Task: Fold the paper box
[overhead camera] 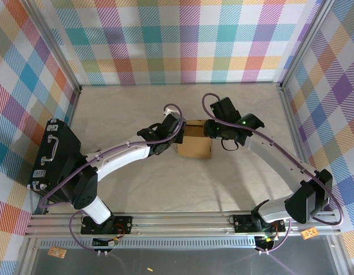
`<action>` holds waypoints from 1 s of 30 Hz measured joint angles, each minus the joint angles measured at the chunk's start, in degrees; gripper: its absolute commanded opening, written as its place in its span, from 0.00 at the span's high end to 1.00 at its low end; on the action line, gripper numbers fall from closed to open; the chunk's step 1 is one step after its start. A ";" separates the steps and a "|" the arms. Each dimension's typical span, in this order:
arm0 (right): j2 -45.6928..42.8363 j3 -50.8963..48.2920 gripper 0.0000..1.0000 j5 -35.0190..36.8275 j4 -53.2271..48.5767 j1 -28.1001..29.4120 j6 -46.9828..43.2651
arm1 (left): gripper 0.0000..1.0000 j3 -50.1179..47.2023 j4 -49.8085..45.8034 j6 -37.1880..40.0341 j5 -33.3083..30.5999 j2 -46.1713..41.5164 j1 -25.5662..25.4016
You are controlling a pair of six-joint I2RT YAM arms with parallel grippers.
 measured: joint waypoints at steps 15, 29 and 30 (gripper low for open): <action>3.39 0.00 0.78 4.68 -0.83 0.00 -0.33 | 0.99 2.69 -1.60 0.15 -2.43 2.14 -1.75; 5.66 0.02 1.00 4.87 -0.76 0.00 -0.72 | 0.99 2.86 -2.25 1.03 -3.48 2.14 -2.54; 5.77 0.02 1.00 4.90 -0.79 0.02 -0.57 | 0.99 2.93 -2.40 1.05 -3.48 2.14 -2.56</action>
